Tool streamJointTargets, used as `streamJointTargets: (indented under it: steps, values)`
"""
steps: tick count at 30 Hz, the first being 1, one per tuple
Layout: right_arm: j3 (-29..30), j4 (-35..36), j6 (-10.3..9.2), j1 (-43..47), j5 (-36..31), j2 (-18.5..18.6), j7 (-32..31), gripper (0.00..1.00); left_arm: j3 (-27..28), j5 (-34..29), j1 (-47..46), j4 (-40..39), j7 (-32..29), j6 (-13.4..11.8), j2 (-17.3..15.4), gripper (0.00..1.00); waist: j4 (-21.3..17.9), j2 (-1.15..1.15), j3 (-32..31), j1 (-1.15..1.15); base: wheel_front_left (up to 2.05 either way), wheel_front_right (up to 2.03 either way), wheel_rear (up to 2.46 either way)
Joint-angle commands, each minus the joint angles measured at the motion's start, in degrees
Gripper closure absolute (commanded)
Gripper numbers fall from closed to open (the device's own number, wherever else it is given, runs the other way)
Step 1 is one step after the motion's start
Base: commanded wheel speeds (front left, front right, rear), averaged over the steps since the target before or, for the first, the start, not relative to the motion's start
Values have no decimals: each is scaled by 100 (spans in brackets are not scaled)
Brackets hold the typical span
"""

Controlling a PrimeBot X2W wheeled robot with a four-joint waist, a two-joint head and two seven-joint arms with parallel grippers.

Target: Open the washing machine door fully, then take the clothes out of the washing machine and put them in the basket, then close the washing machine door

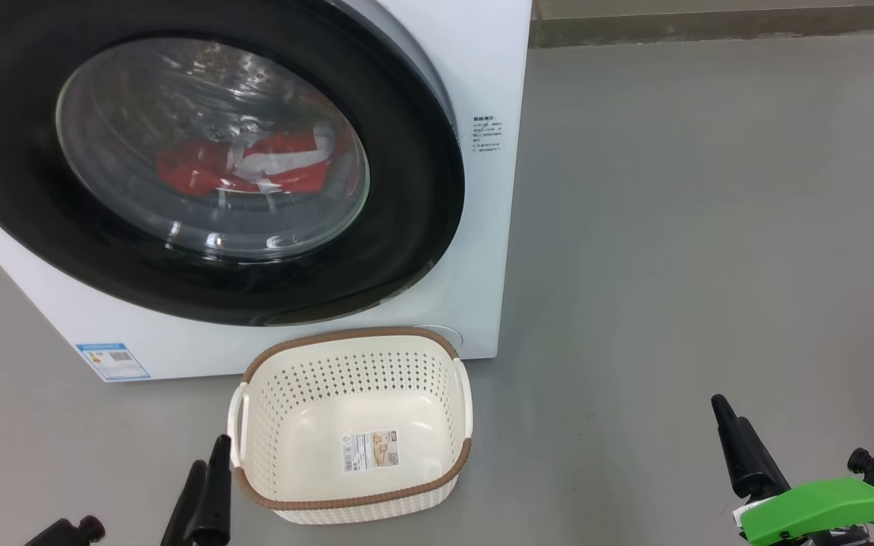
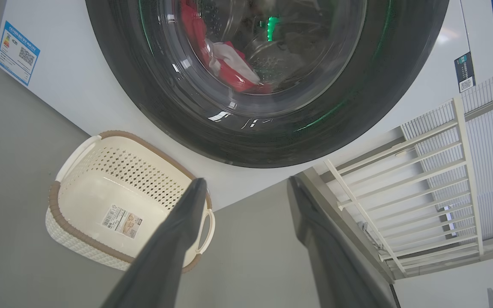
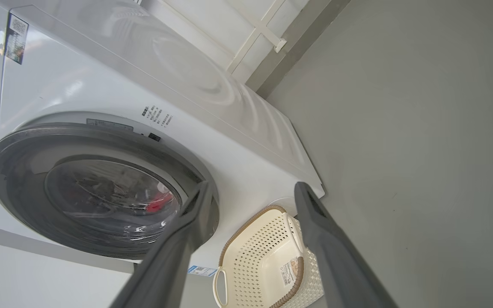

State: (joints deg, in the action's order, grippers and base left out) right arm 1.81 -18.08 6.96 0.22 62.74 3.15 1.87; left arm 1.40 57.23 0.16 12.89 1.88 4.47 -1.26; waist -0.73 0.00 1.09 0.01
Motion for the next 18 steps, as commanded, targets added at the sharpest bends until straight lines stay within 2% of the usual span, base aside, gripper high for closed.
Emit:
streamJointTargets:
  steps: [1,18]
  values:
    - [-74,178,24,-51,-208,97,77,0,50,-224,-47,-202,78,-42,-94,0,-3,0,0,0,0,0,0]
    - [-154,257,31,56,-1253,190,364,0,-44,-1461,43,-388,365,-172,-109,0,6,0,-26,0,0,0,0]
